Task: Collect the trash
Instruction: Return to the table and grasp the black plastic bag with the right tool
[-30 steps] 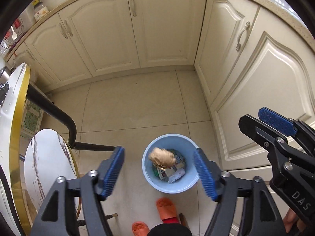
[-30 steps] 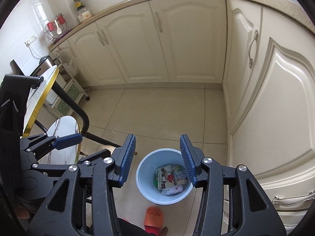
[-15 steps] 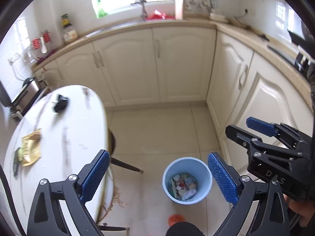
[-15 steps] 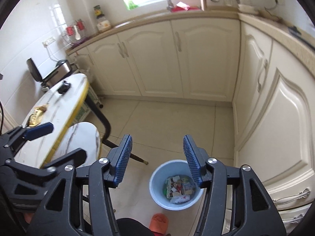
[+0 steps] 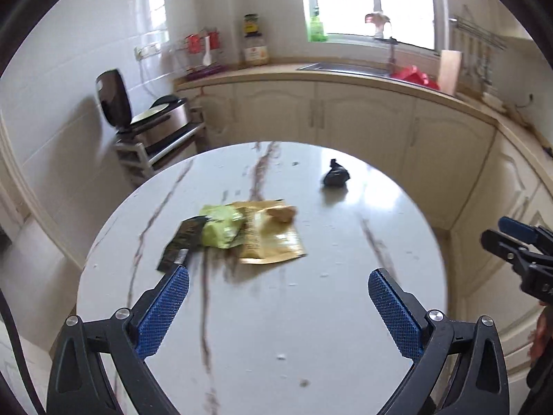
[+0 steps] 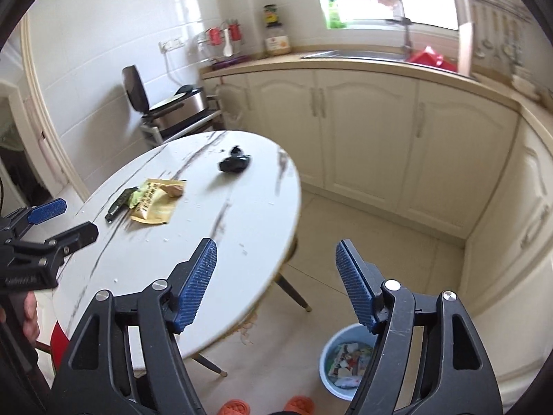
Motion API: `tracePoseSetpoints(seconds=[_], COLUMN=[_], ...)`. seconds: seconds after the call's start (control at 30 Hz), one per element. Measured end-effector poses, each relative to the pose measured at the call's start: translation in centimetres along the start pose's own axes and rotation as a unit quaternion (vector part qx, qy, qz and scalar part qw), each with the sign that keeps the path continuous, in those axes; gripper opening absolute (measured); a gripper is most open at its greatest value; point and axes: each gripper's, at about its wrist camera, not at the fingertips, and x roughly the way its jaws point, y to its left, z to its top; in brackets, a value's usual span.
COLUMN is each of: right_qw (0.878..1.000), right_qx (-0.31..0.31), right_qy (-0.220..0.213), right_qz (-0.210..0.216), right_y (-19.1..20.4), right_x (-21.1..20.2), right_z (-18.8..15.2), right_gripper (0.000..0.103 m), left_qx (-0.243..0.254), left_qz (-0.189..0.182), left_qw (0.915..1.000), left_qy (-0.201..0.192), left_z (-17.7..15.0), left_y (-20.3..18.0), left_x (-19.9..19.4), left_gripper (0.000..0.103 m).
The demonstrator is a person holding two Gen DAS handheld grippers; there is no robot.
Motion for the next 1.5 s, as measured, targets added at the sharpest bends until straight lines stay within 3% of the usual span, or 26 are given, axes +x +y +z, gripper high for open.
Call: tracePoseSetpoints(seconds=[0.17, 0.3, 0.57, 0.67, 0.73, 0.77, 0.93, 1.07, 1.13, 1.23, 1.5], right_qw=[0.999, 0.998, 0.996, 0.995, 0.995, 0.995, 0.994, 0.993, 0.994, 0.994, 0.996], right_qx=[-0.023, -0.026, -0.022, -0.023, -0.022, -0.018, 0.004, -0.01, -0.022, -0.027, -0.026], right_qy=[0.032, 0.058, 0.088, 0.092, 0.095, 0.099, 0.11, 0.115, 0.11, 0.106, 0.07], right_qz=[0.014, 0.019, 0.006, -0.001, -0.001, -0.003, -0.005, -0.007, -0.002, 0.004, 0.046], right_y=[3.4, 4.7, 4.9, 4.9, 4.8, 4.7, 4.7, 5.0, 5.3, 5.5, 5.7], right_x=[5.3, 9.9, 17.2, 19.1, 20.4, 21.1, 23.6, 23.8, 23.3, 21.7, 13.6], right_z=[2.5, 4.0, 7.2, 8.5, 9.1, 9.4, 10.2, 9.9, 9.5, 8.6, 6.4], right_gripper=[0.069, 0.069, 0.069, 0.07, 0.072, 0.072, 0.07, 0.043, 0.04, 0.034, 0.032], left_qx=[-0.033, -0.043, -0.017, -0.017, -0.025, -0.026, -0.024, -0.029, -0.029, -0.033, -0.04], left_qz=[0.05, 0.051, 0.034, 0.011, -0.015, -0.027, -0.014, -0.012, -0.015, -0.02, -0.027], left_qw=[0.997, 0.9939, 0.9924, 0.9935, 0.9934, 0.993, 0.9939, 0.9938, 0.9939, 0.9939, 0.9953], left_qy=[0.05, 0.088, 0.117, 0.112, 0.111, 0.112, 0.107, 0.107, 0.105, 0.103, 0.084], left_z=[0.5, 2.3, 4.7, 5.2, 5.3, 5.2, 4.8, 3.7, 3.4, 3.0, 1.6], left_y=[7.2, 10.9, 10.8, 11.5, 11.9, 12.1, 12.6, 12.9, 12.6, 12.2, 10.3], left_x=[5.5, 11.3, 17.7, 18.4, 18.4, 18.3, 17.8, 16.6, 15.9, 14.5, 8.5], left_gripper=[0.102, 0.102, 0.099, 0.082, 0.053, 0.047, 0.045, 0.043, 0.043, 0.043, 0.043])
